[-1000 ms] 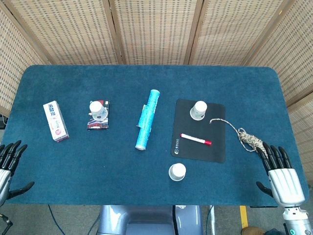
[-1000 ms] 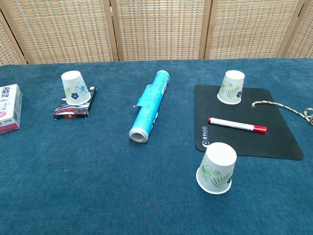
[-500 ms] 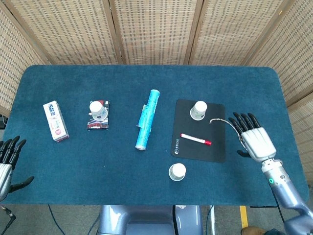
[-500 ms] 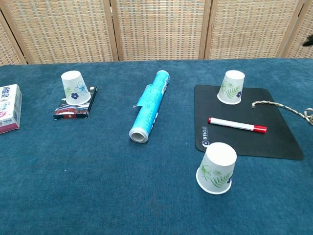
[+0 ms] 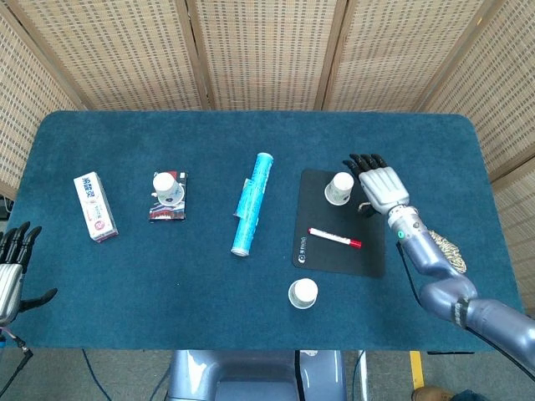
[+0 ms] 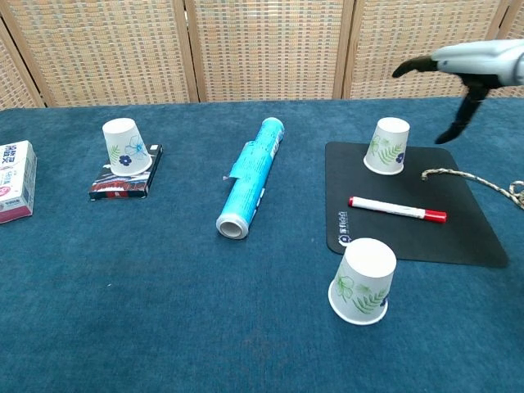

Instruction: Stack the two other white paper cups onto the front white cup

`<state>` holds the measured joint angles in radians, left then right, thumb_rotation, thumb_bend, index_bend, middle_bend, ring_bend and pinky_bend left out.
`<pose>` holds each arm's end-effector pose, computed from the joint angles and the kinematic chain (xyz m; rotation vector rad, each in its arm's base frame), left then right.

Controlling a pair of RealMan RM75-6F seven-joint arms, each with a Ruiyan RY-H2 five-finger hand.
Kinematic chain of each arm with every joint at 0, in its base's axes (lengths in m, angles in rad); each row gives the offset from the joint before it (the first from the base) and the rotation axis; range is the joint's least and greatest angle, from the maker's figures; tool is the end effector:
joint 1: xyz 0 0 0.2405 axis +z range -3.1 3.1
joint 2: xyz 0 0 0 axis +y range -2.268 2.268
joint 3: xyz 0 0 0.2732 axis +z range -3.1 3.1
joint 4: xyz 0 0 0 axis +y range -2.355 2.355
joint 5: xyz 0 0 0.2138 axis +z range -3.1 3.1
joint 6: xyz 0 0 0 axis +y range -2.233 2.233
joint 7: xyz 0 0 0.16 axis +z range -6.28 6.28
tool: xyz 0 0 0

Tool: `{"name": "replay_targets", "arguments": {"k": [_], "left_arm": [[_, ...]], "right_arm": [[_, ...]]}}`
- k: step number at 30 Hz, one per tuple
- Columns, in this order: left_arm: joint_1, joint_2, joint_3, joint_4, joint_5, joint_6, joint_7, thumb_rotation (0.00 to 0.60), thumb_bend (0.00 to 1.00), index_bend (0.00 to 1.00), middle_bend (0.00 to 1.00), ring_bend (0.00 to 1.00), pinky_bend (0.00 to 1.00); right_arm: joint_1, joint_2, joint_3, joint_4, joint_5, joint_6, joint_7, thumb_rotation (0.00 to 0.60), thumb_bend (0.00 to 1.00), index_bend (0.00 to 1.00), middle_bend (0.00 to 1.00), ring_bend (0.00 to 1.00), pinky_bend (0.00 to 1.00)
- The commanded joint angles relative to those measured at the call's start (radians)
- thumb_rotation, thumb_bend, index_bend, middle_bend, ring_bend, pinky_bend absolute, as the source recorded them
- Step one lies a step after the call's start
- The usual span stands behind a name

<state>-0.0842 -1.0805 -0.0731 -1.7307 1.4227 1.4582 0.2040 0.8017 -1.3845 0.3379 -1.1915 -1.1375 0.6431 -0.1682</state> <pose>-0.3169 0.2012 0.1682 -1.3778 -0.8516 -0.7749 -0.2007 -0.4698 0.0693 1.7708 -0.8914 0.7717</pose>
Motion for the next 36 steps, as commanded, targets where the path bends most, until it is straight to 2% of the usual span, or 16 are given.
{"name": "replay_targets", "arguments": {"k": [1,7,12,18,20,24,27,32,34,36], "left_arm": [[-0.007,0.001,-0.01,-0.002,-0.024,-0.012,0.002,0.6,0.0,0.0,0.0,0.0,0.0],[-0.012,0.003,-0.02,0.001,-0.058,-0.024,0.002,0.6,0.0,0.0,0.0,0.0,0.0],[-0.015,0.005,-0.025,0.004,-0.08,-0.03,-0.001,0.6,0.0,0.0,0.0,0.0,0.0],[-0.02,0.009,-0.027,0.008,-0.097,-0.042,-0.009,0.6,0.0,0.0,0.0,0.0,0.0],[-0.021,0.01,-0.027,0.01,-0.098,-0.044,-0.01,0.6,0.0,0.0,0.0,0.0,0.0],[-0.024,0.01,-0.026,0.011,-0.1,-0.046,-0.011,0.6,0.0,0.0,0.0,0.0,0.0],[-0.026,0.009,-0.025,0.011,-0.103,-0.049,-0.008,0.6,0.0,0.0,0.0,0.0,0.0],[-0.027,0.009,-0.021,0.009,-0.099,-0.048,-0.008,0.6,0.0,0.0,0.0,0.0,0.0],[-0.027,0.01,-0.02,0.008,-0.097,-0.048,-0.008,0.6,0.0,0.0,0.0,0.0,0.0],[-0.027,0.011,-0.017,0.007,-0.092,-0.047,-0.01,0.6,0.0,0.0,0.0,0.0,0.0]], "right_arm": [[0.118,-0.125,0.014,0.167,0.121,-0.111,-0.036,0.6,0.2,0.13,0.16,0.1,0.15],[0.161,-0.187,0.003,0.256,0.166,-0.133,-0.035,0.6,0.31,0.18,0.2,0.14,0.19],[0.191,-0.238,-0.009,0.345,0.176,-0.142,-0.032,0.6,0.35,0.21,0.24,0.19,0.24],[0.214,-0.307,-0.03,0.474,0.162,-0.141,-0.022,0.6,0.38,0.28,0.32,0.31,0.35],[0.216,-0.319,-0.036,0.501,0.16,-0.141,-0.021,0.6,0.41,0.29,0.35,0.33,0.37],[0.217,-0.326,-0.037,0.523,0.16,-0.149,-0.009,0.6,0.48,0.34,0.44,0.43,0.48],[0.21,-0.312,-0.04,0.501,0.138,-0.132,0.011,0.6,0.48,0.36,0.47,0.46,0.53],[0.196,-0.27,-0.044,0.427,0.1,-0.101,0.044,0.6,0.49,0.36,0.47,0.47,0.54],[0.185,-0.241,-0.048,0.375,0.072,-0.072,0.056,0.6,0.49,0.36,0.47,0.47,0.54],[0.163,-0.186,-0.055,0.275,0.025,-0.023,0.075,0.6,0.49,0.36,0.47,0.47,0.54]]}}
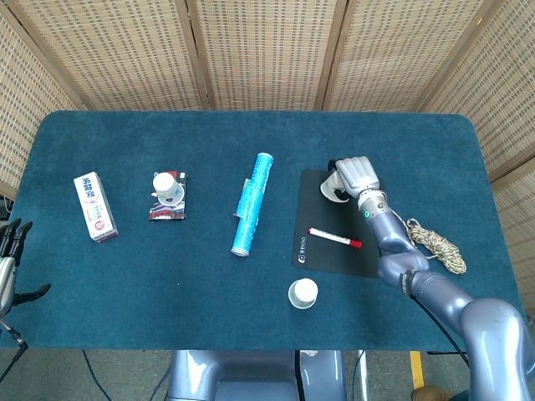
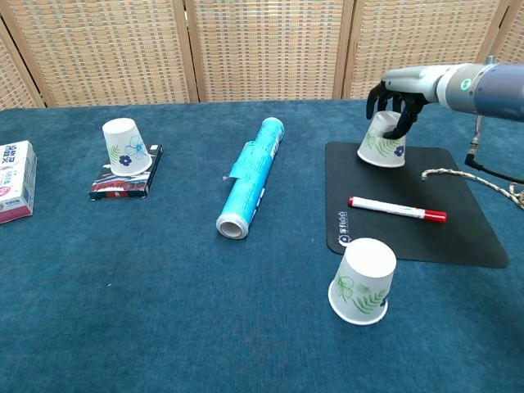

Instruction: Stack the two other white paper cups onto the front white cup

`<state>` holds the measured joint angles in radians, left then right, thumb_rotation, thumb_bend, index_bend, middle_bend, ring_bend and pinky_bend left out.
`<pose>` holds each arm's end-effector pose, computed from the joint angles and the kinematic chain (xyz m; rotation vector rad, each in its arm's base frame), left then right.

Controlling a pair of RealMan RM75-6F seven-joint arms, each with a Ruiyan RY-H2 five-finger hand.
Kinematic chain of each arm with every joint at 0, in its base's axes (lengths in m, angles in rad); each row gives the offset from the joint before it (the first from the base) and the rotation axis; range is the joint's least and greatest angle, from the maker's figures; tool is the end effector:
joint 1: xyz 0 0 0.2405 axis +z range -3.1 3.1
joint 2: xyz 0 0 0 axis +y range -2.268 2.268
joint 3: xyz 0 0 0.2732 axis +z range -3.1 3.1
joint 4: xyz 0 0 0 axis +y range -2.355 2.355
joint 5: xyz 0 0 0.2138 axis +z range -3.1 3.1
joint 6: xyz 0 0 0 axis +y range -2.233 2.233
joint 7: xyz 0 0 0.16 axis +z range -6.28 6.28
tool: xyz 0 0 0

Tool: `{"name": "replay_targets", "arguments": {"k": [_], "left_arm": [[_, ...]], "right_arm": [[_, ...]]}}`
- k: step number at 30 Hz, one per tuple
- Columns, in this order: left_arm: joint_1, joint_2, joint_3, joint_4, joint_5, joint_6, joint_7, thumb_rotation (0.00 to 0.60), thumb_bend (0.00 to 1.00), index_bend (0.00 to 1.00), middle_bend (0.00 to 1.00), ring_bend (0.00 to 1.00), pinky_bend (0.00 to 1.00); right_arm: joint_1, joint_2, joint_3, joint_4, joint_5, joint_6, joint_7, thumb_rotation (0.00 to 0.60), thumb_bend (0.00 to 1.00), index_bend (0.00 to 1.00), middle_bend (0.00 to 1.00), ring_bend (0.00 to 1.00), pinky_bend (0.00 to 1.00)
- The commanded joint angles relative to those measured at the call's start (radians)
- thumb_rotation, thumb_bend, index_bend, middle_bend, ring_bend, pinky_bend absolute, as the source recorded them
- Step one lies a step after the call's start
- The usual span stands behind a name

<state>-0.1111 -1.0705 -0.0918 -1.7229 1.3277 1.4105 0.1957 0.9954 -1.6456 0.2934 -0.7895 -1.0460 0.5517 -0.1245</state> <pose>-0.3283 0.2126 0.1728 -1.3354 -0.8979 -0.7287 -0.1791 -0.5202 0.0113 1.7473 -0.9158 0.7166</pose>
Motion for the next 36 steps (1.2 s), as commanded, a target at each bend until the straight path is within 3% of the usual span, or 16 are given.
{"name": "replay_targets", "arguments": {"k": [1,3,5,7,13,20,36], "left_arm": [[0.0,0.002,0.003,-0.002,0.005,0.001,-0.002,0.6,0.0,0.0,0.0,0.0,0.0],[-0.001,0.003,0.005,-0.003,0.01,0.002,-0.003,0.6,0.0,0.0,0.0,0.0,0.0],[0.0,0.005,0.017,-0.008,0.034,0.002,-0.007,0.6,0.0,0.0,0.0,0.0,0.0],[0.001,0.007,0.024,-0.01,0.053,0.008,-0.011,0.6,0.0,0.0,0.0,0.0,0.0],[0.001,0.008,0.033,-0.006,0.072,0.012,-0.019,0.6,0.0,0.0,0.0,0.0,0.0],[0.001,0.01,0.038,-0.005,0.079,0.012,-0.025,0.6,0.0,0.0,0.0,0.0,0.0],[0.002,0.017,0.037,-0.001,0.075,0.012,-0.041,0.6,0.0,0.0,0.0,0.0,0.0]], "right_arm": [[-0.038,0.094,-0.014,-0.161,-0.08,0.083,0.036,0.6,0.49,0.36,0.47,0.47,0.54],[-0.061,0.156,-0.024,-0.27,-0.123,0.121,0.05,0.6,0.5,0.36,0.47,0.47,0.54],[-0.112,0.285,-0.058,-0.507,-0.238,0.208,0.067,0.6,0.51,0.36,0.47,0.47,0.54],[-0.154,0.383,-0.089,-0.665,-0.312,0.262,0.073,0.6,0.51,0.36,0.47,0.47,0.54],[-0.218,0.492,-0.172,-0.863,-0.463,0.356,0.042,0.6,0.51,0.36,0.47,0.47,0.54],[-0.243,0.546,-0.242,-1.004,-0.609,0.401,0.03,0.6,0.52,0.36,0.47,0.47,0.54],[-0.219,0.502,-0.256,-1.054,-0.606,0.338,-0.088,0.6,0.53,0.36,0.48,0.47,0.54]]}}
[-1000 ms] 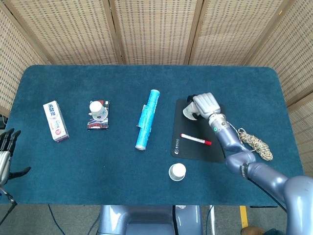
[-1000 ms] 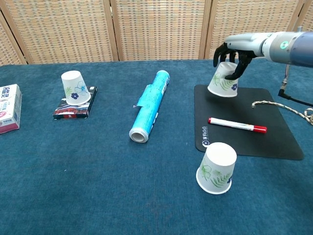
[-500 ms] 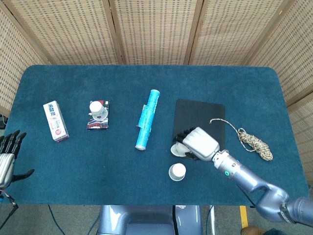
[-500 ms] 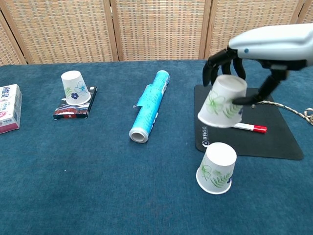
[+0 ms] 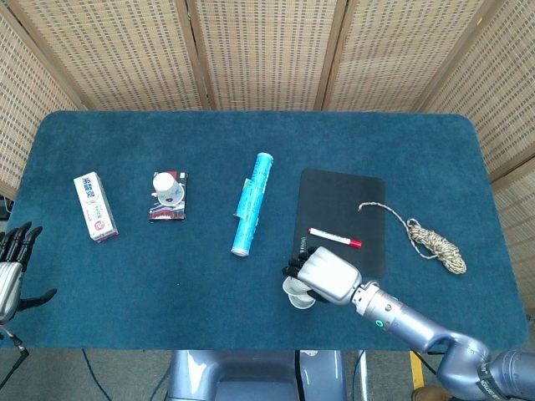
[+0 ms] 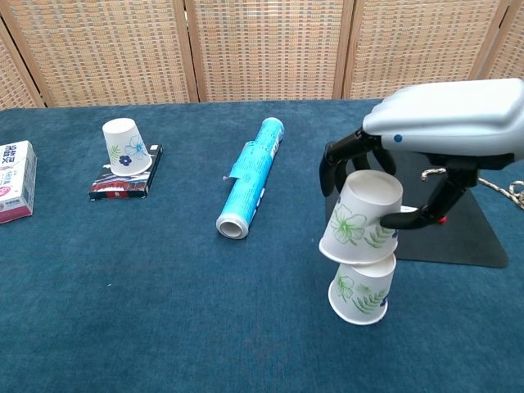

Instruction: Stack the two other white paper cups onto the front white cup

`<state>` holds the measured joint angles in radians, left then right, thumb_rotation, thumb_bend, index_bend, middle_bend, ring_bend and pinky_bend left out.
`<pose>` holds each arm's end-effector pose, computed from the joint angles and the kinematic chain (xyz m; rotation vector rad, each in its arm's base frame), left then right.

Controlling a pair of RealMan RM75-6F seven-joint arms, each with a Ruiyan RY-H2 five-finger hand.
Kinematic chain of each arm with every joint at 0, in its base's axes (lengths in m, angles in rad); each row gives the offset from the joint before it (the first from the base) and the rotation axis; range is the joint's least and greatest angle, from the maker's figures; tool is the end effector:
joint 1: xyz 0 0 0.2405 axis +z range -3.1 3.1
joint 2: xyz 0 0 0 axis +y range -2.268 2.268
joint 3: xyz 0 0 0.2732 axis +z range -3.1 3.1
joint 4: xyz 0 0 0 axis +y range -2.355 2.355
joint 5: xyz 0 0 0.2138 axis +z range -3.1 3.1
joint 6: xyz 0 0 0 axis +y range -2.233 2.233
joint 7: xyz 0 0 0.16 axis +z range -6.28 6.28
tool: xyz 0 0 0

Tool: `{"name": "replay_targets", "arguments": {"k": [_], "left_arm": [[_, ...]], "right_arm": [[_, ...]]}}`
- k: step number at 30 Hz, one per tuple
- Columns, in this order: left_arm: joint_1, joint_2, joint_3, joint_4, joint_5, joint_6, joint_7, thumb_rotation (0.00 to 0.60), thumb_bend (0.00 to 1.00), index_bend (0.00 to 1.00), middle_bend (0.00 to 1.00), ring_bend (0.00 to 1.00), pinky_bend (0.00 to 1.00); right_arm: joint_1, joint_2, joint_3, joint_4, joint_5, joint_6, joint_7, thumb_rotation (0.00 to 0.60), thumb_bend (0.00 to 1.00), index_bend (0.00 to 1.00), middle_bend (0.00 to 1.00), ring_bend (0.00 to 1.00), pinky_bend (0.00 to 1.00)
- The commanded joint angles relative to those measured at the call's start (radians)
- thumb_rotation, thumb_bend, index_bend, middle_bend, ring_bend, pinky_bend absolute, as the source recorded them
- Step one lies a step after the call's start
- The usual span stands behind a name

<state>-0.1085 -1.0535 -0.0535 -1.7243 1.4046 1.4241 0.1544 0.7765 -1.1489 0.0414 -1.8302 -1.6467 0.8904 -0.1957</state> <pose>-0.3218 0.2047 0.1708 -1.3973 -0.8929 -0.7651 -0.1103 -0.2995 0.0455 2.3691 -0.5166 0.9876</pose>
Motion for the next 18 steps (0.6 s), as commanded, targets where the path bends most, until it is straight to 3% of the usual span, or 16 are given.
{"name": "replay_targets", "arguments": {"k": [1,15,17,18], "left_arm": [[-0.002,0.0,-0.002,0.0,-0.005,-0.003,0.0,0.6,0.0,0.0,0.0,0.0,0.0],[-0.002,-0.001,0.002,-0.002,-0.001,-0.001,0.006,0.6,0.0,0.0,0.0,0.0,0.0],[-0.002,-0.001,0.003,-0.002,-0.001,-0.001,0.005,0.6,0.0,0.0,0.0,0.0,0.0],[-0.002,-0.001,0.003,-0.002,-0.001,-0.001,0.005,0.6,0.0,0.0,0.0,0.0,0.0]], "right_arm": [[-0.001,0.011,-0.004,-0.021,-0.006,-0.001,-0.026,0.6,0.53,0.36,0.47,0.47,0.54],[-0.015,0.049,-0.022,-0.063,0.0,-0.008,-0.055,0.6,0.53,0.35,0.47,0.47,0.54],[-0.016,0.051,-0.027,-0.064,-0.004,-0.009,-0.055,0.6,0.41,0.31,0.43,0.45,0.52],[-0.017,0.055,-0.031,-0.066,-0.005,-0.014,-0.057,0.6,0.26,0.23,0.36,0.4,0.47]]}}
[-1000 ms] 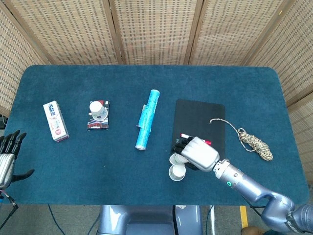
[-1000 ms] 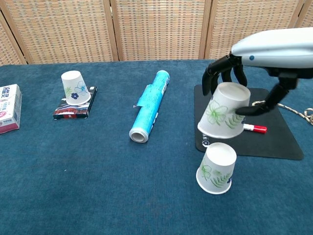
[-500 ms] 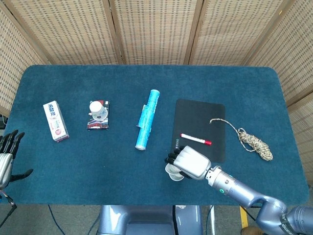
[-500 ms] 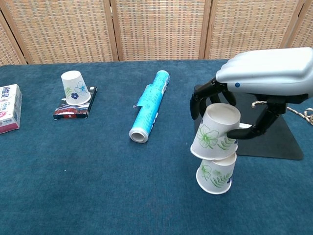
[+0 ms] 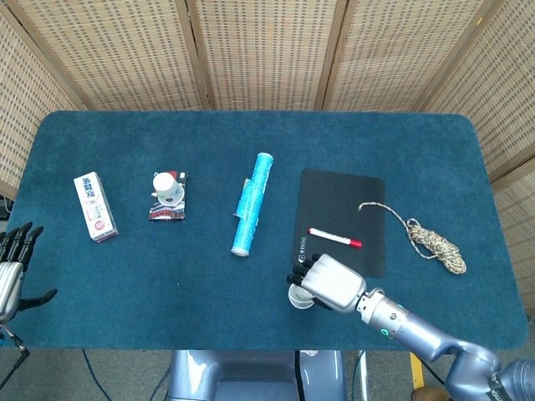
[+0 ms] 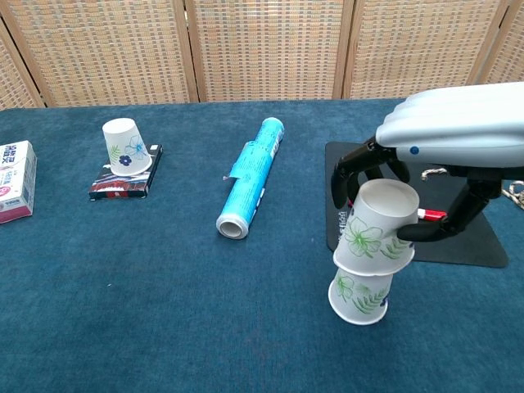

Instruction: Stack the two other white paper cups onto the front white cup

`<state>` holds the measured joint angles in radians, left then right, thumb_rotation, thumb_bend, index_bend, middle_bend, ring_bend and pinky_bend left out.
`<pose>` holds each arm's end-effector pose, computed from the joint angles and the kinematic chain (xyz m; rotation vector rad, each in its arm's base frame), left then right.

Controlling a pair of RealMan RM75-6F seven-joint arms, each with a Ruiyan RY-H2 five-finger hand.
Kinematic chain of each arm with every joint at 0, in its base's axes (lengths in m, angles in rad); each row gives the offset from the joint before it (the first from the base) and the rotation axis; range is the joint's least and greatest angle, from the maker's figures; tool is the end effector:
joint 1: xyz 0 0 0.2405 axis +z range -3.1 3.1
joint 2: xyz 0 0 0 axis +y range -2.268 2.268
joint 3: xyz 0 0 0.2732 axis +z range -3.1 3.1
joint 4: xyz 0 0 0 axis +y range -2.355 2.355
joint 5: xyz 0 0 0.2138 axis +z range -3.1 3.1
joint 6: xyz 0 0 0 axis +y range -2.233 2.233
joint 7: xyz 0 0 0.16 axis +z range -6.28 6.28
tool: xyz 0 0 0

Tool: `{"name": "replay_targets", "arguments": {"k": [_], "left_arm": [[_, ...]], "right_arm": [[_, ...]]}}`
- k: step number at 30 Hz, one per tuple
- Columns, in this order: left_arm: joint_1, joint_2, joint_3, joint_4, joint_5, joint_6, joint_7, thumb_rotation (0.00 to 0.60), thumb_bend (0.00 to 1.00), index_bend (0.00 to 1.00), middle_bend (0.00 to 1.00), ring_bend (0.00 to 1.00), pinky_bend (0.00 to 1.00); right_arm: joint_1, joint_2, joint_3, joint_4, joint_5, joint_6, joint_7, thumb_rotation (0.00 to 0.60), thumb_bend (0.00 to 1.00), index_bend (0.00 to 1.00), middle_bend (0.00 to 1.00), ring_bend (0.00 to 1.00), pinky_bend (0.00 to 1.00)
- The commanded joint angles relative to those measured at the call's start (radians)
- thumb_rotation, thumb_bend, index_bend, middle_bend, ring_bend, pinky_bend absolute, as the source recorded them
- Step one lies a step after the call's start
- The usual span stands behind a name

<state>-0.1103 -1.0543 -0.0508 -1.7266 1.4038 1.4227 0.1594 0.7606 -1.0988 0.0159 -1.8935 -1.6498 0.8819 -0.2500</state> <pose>-0.3213 0.2046 0.1697 -1.4012 -0.8937 -0.7618 -0.1145 -0.2854 0.0530 2.3935 -0.4903 0.9353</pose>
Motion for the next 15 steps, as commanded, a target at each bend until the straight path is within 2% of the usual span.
{"name": "replay_targets", "arguments": {"k": [1,3,4,5,15], "left_arm": [[0.0,0.0,0.0,0.001,0.0,0.0,-0.001,0.6,0.0,0.0,0.0,0.0,0.0],[0.0,0.0,0.0,0.001,-0.001,0.0,-0.001,0.6,0.0,0.0,0.0,0.0,0.0],[0.0,0.0,0.0,0.001,-0.002,0.0,-0.001,0.6,0.0,0.0,0.0,0.0,0.0],[0.0,0.0,0.0,0.002,-0.002,0.0,-0.001,0.6,0.0,0.0,0.0,0.0,0.0],[-0.002,-0.003,0.0,0.002,-0.003,-0.002,0.004,0.6,0.0,0.0,0.0,0.0,0.0]], "right_arm": [[-0.001,0.012,-0.009,-0.007,0.001,-0.013,-0.011,0.6,0.12,0.13,0.25,0.32,0.39],[0.0,0.022,-0.01,-0.017,0.008,-0.022,-0.025,0.6,0.0,0.02,0.08,0.14,0.21],[-0.002,0.026,-0.009,-0.022,0.014,-0.022,-0.034,0.6,0.0,0.0,0.02,0.07,0.14],[-0.004,0.027,-0.008,-0.026,0.016,-0.021,-0.039,0.6,0.0,0.0,0.01,0.04,0.12],[-0.024,0.048,-0.008,-0.038,0.03,-0.001,-0.049,0.6,0.0,0.0,0.0,0.01,0.09]]}}
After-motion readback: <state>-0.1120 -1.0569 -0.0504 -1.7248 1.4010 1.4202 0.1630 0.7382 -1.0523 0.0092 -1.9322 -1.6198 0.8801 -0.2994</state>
